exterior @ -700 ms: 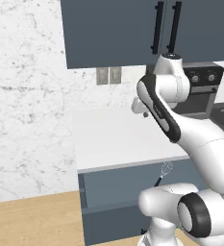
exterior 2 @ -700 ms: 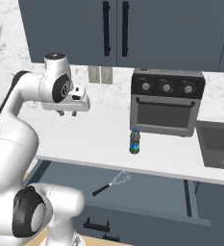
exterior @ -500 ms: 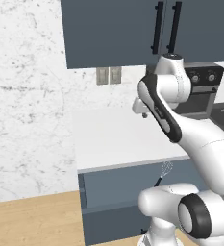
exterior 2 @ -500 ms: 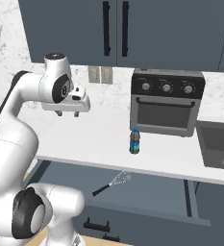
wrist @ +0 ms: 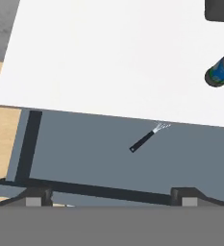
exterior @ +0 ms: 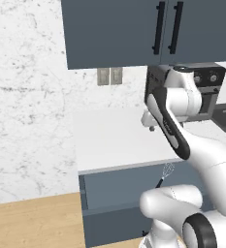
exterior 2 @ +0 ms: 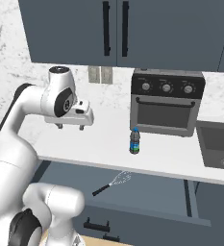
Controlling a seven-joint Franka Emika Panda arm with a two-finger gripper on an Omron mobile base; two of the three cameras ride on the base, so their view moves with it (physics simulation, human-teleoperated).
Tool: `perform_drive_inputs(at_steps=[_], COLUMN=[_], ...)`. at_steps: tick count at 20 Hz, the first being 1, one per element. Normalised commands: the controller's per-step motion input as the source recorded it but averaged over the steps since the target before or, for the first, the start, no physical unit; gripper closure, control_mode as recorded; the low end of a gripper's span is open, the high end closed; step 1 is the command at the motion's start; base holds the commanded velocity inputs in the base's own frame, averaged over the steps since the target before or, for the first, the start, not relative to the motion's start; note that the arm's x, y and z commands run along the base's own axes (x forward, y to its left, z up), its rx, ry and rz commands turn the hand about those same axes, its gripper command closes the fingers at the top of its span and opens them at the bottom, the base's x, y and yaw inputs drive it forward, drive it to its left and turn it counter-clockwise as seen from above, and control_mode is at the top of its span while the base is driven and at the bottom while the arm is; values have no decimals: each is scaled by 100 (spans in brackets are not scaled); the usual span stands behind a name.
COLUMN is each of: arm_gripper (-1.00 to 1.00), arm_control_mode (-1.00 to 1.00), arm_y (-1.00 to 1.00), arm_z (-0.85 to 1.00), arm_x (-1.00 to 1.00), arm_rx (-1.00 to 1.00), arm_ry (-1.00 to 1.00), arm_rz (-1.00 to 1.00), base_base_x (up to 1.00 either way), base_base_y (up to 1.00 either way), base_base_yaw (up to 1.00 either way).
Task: Pick the whisk from the drawer and place it on the counter.
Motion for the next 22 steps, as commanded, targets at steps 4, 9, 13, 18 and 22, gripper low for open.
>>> perform_drive_inputs(at_steps=[4,9,13,18,22], arm_gripper=[-100,-100,-100,-100,-100], arm_control_mode=[-100,-100,100,100,100], arm_y=[0,7,0,0,0], arm_z=[-59,-78,0,0,0], arm_x=[-8,-1,0,0,0], arm_rx=[-1,-5,0,0,0], arm_ry=[0,0,0,0,0], arm_rz=[0,0,0,0,0], base_base_x=[0,0,-3,-22,-44], base_base_y=[0,0,1,-8,-35], base_base_yaw=[0,0,0,0,-3])
